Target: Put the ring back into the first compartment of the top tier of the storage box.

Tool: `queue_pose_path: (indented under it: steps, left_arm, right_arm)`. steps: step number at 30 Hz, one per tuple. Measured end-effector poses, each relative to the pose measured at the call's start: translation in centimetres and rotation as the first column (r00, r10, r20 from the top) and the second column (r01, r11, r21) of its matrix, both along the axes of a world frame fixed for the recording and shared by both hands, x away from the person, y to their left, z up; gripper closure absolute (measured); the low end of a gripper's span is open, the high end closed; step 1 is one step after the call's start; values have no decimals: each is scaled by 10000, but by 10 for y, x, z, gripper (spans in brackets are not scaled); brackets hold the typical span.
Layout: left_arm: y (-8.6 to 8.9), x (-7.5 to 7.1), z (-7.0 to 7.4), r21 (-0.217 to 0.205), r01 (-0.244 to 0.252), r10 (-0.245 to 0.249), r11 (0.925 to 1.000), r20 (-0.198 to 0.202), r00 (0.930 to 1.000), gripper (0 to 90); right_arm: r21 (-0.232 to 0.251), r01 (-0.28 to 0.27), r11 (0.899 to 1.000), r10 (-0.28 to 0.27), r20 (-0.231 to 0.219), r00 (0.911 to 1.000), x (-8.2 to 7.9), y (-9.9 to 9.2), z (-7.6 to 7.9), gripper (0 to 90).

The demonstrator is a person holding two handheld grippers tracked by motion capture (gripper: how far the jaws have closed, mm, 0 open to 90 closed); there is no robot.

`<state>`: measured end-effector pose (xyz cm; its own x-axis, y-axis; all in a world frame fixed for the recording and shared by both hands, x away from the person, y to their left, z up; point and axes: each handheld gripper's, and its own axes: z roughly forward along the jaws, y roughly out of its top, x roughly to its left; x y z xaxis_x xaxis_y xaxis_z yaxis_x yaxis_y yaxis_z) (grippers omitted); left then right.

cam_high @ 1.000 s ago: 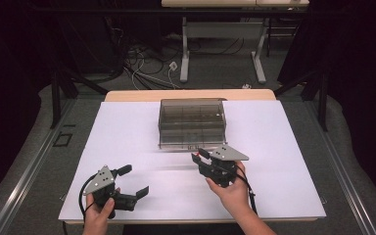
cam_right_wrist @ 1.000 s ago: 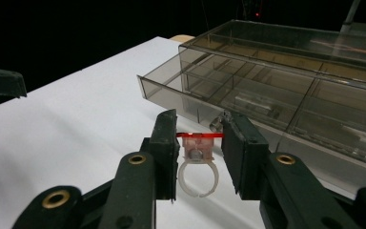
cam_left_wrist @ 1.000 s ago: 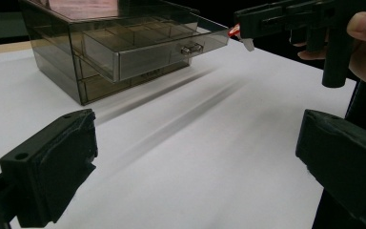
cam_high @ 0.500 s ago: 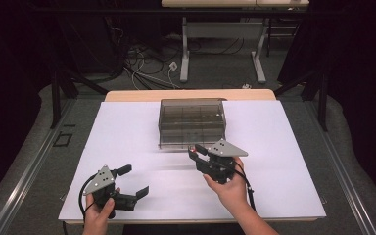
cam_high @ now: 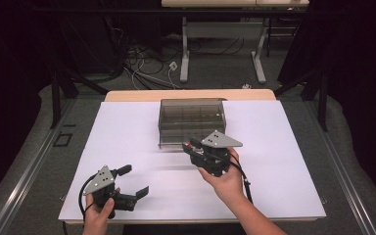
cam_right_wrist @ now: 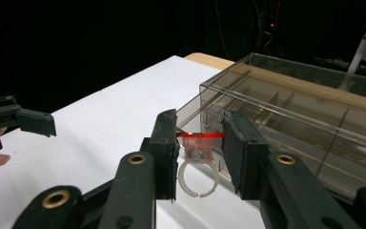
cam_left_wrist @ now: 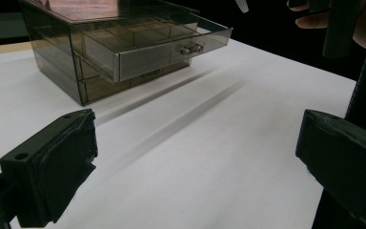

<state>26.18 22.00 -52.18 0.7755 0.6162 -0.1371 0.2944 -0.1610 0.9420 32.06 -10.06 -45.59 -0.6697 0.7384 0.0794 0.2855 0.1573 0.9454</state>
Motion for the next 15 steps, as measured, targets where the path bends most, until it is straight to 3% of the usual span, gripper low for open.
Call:
queue_pose_path:
  steps: [15]
  left_arm:
    - [0,0,0,-38,-43,43,10000,49,10000,3]
  right_arm:
    - [-60,-153,9999,152,-160,9998,15,14,12,670]
